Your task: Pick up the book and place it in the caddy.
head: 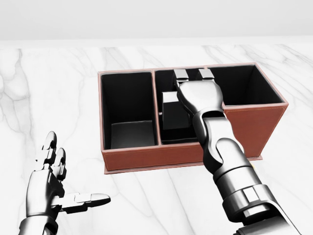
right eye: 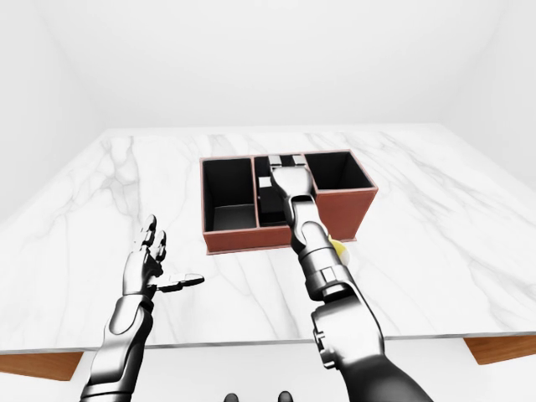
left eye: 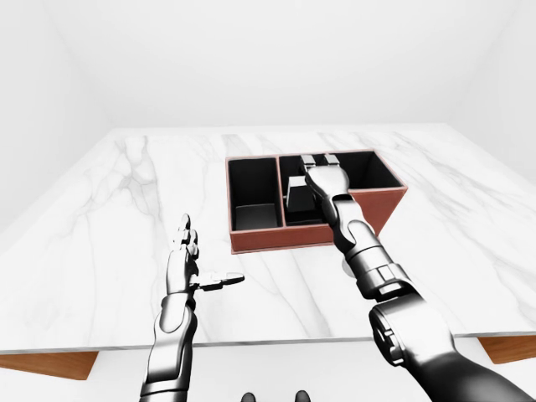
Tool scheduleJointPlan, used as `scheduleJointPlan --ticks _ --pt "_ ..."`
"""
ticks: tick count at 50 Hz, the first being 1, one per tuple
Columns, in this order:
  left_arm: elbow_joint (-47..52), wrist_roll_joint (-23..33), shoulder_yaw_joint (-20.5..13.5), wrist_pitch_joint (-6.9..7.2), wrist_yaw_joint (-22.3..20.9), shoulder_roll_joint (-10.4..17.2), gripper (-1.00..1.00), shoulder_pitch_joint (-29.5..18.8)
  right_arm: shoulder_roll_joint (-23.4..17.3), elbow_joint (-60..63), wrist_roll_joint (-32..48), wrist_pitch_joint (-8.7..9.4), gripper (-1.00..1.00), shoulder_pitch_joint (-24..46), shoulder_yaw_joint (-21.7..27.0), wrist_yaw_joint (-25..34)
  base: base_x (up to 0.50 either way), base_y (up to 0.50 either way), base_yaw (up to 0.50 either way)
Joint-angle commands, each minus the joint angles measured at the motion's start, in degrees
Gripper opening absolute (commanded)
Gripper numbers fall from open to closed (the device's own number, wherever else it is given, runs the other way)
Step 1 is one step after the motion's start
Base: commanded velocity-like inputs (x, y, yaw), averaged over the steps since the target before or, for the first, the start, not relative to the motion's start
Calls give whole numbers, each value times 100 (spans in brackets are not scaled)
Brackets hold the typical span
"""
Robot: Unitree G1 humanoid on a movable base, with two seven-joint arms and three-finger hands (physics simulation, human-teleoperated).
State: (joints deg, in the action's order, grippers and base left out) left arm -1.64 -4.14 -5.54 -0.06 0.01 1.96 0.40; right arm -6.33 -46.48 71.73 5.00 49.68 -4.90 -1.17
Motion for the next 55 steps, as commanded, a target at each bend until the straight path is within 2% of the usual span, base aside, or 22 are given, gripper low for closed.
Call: scheduleJointPlan --ticks 1,6,7,11,18,20,22,27,33,39,41,44,47,52,55 --pt "9 -1 2 6 5 -1 100 4 21 278 446 0 -100 17 63 -76 0 0 0" --pt "46 -1 4 39 6 -1 100 10 44 226 406 0 -100 24 72 -143 0 0 0" --pt "119 0 9 85 7 -2 100 36 57 244 451 0 100 -64 -7 -34 0 0 0" --pt "94 -2 -4 84 3 1 100 13 106 447 459 0 100 -157 21 12 0 0 0" --pt "27 4 -8 32 6 2 100 -7 184 1457 609 0 100 -441 9 608 0 0 0" --pt "25 4 -7 30 7 2 100 -7 192 1477 630 0 100 -451 22 623 0 0 0" --pt "-53 1 -15 -35 2 6 100 -22 213 2073 809 0 100 -624 -14 971 0 0 0" --pt "-56 6 -5 -42 7 6 100 -17 307 2696 1047 0 100 -788 40 1267 0 0 0" --pt "-61 7 -7 -53 6 7 100 -12 549 4345 1555 0 100 -1305 -37 2024 0 0 0" --pt "-58 -1 -12 -59 -2 11 100 -16 941 5956 1714 0 100 -1702 -73 2791 0 0 0" --pt "-63 0 -14 -61 -2 13 100 -19 1119 6443 1640 0 100 -1888 -124 3013 0 0 0" --pt "-8 9 -4 -24 1 10 100 -5 1398 7159 1119 0 100 -2312 -232 3126 0 0 0" --pt "68 4 -3 29 4 4 100 12 1409 7502 491 0 100 -2671 -305 2932 0 0 0" --pt "43 13 2 22 8 0 100 -13 1296 7630 -99 0 100 -3196 -370 2577 0 0 0" --pt "131 9 7 75 22 -6 100 7 1267 7726 -897 0 100 -3599 -300 2158 0 0 0"
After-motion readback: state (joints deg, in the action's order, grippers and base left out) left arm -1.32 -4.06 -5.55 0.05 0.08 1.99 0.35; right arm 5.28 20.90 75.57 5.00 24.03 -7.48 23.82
